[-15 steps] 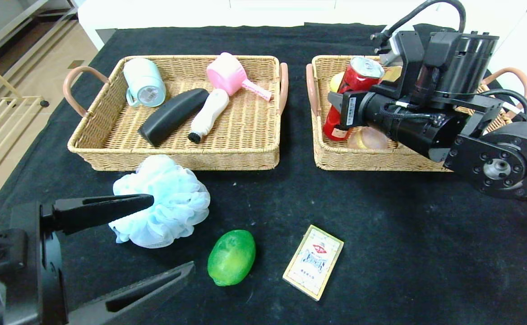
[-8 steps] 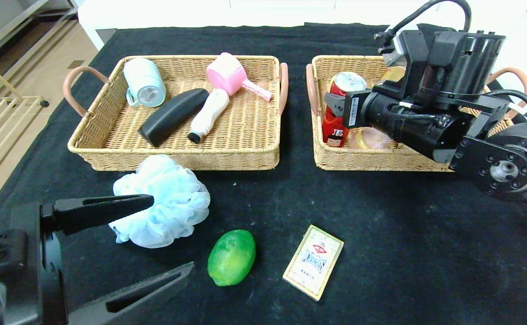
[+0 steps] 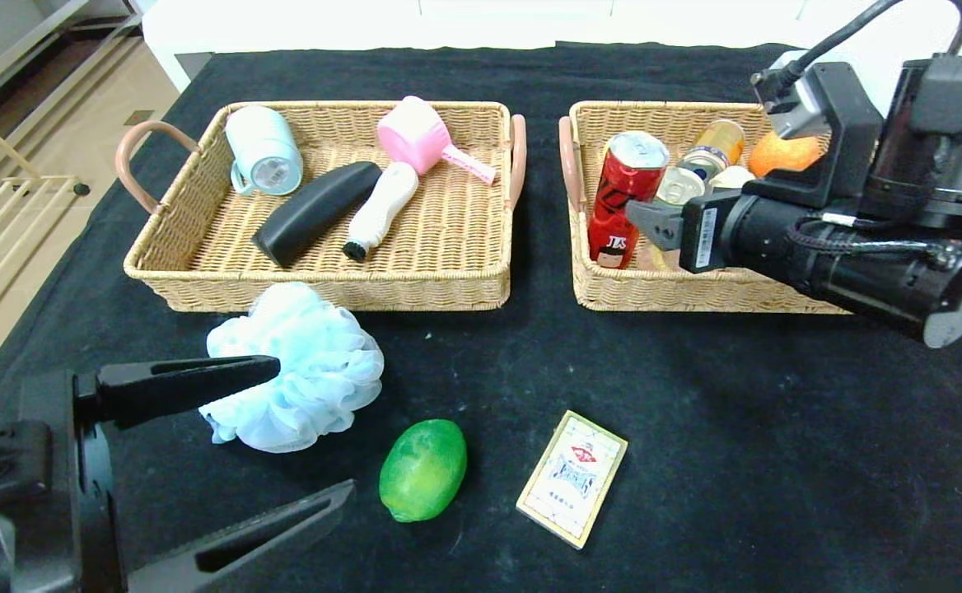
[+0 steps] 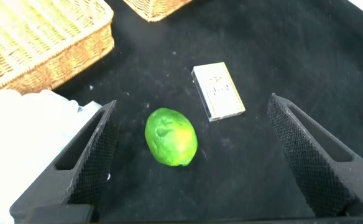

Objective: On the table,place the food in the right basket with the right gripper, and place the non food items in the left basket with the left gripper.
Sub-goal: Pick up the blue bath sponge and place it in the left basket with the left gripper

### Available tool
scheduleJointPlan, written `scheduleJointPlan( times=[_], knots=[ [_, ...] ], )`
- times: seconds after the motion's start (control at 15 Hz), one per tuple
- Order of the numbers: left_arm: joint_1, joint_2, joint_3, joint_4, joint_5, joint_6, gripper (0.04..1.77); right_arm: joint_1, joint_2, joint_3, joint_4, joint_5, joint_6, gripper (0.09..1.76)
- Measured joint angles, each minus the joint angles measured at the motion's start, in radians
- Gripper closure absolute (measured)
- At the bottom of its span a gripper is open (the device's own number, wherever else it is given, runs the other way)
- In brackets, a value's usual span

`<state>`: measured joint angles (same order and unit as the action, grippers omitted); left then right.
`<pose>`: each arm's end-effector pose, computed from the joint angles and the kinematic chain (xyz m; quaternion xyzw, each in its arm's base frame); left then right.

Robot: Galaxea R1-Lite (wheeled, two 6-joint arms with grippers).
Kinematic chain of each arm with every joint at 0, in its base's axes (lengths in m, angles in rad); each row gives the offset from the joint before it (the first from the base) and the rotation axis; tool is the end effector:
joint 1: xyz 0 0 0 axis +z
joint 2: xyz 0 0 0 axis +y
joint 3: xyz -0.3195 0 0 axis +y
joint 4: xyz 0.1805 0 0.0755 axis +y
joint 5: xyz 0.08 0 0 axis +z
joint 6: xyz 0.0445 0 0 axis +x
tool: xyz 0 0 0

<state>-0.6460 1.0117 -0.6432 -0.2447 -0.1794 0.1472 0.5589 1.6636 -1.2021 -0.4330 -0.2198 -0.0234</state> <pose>0.1142 -0.0960 0.2610 0.0815 0.0306 -0.4037 0.9108 0.3004 0.1764 0.3018 -0.0169 0.0112 0.1689 0.9854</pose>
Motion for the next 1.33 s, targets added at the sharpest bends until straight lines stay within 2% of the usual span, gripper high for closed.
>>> scheduleJointPlan(
  times=[0.33,0.6,0.67,0.87,1.13,1.33],
  knots=[
    [0.000,-0.007,-0.007,0.023,0.024,0.010,0.09,0.054,-0.173,0.126,0.210,-0.037,0.008,0.19],
    [0.000,-0.007,-0.009,0.032,0.037,0.016,0.09,0.144,-0.249,0.226,0.262,-0.031,0.100,0.17],
    [0.000,-0.007,-0.009,0.046,0.050,0.022,0.09,0.156,-0.262,0.251,0.266,0.007,0.102,0.17],
    [-0.003,-0.006,-0.013,0.101,0.064,0.026,0.09,0.166,-0.315,0.335,0.264,0.262,0.075,0.16],
    [-0.009,0.000,-0.011,0.103,0.092,0.027,0.09,0.067,-0.390,0.459,0.253,0.553,-0.071,0.15],
    [-0.011,0.011,0.010,0.114,0.115,0.024,0.09,0.032,-0.442,0.559,0.215,0.602,-0.117,0.15]
  ],
)
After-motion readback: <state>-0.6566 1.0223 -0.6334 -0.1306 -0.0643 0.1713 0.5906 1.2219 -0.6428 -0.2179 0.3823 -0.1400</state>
